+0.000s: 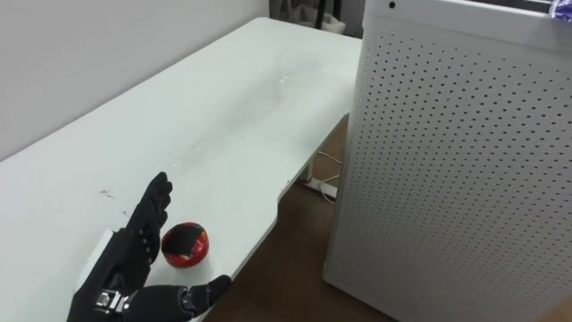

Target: Pick garbage

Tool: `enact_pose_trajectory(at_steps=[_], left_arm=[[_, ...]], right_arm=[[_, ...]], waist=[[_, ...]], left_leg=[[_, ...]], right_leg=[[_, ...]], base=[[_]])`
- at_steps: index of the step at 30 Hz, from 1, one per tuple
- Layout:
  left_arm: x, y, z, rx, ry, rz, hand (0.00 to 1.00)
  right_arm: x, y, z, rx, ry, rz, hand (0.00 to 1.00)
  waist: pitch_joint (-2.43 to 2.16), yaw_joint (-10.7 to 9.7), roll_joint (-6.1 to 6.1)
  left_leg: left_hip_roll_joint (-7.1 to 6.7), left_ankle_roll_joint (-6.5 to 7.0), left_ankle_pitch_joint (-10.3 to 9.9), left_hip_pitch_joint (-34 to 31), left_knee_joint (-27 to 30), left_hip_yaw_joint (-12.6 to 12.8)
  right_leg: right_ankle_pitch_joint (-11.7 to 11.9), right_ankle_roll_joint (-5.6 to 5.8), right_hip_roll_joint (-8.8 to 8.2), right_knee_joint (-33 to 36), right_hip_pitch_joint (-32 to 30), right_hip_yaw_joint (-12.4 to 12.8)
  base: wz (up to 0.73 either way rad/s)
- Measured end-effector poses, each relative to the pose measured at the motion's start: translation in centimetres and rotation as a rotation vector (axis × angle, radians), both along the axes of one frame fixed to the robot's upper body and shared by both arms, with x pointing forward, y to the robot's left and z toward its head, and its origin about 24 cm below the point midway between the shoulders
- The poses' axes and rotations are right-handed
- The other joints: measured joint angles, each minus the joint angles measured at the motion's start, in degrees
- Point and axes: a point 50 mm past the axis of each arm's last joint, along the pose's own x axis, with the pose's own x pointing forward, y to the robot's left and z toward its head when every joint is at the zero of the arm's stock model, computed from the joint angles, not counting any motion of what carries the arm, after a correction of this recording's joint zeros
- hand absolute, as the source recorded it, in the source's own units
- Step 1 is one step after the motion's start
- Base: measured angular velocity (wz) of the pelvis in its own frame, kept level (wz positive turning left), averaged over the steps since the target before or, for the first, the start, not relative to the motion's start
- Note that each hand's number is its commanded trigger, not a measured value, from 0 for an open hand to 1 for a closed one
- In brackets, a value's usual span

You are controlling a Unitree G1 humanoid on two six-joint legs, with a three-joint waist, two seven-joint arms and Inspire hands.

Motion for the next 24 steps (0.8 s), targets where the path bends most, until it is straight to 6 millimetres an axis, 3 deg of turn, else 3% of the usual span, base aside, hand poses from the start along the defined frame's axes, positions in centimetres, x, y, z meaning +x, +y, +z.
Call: enact_pose_trajectory(at_steps=[8, 24], left_arm=[[0.01, 0.20, -0.07, 0.004, 0.003, 0.008, 0.00], [0.05, 0.51, 0.01, 0.008, -0.001, 0.022, 0.00]], right_arm=[[-0.17, -0.04, -0.04, -0.005, 0.001, -0.003, 1.00], [-0.16, -0.15, -0.02, -0.012, -0.002, -0.007, 1.00]], waist=[[0.28, 0.0, 0.06], [0.07, 0.0, 0.52]], left_leg=[[-0.06, 0.00, 0.0, -0.2, -0.1, 0.1], [-0.08, 0.00, 0.0, 0.1, -0.2, 0.1]], right_leg=[[0.0, 0.00, 0.05, 0.0, -0.1, 0.0], [0.0, 0.00, 0.05, -0.1, 0.0, 0.0]], base=[[0.00], [0.00]])
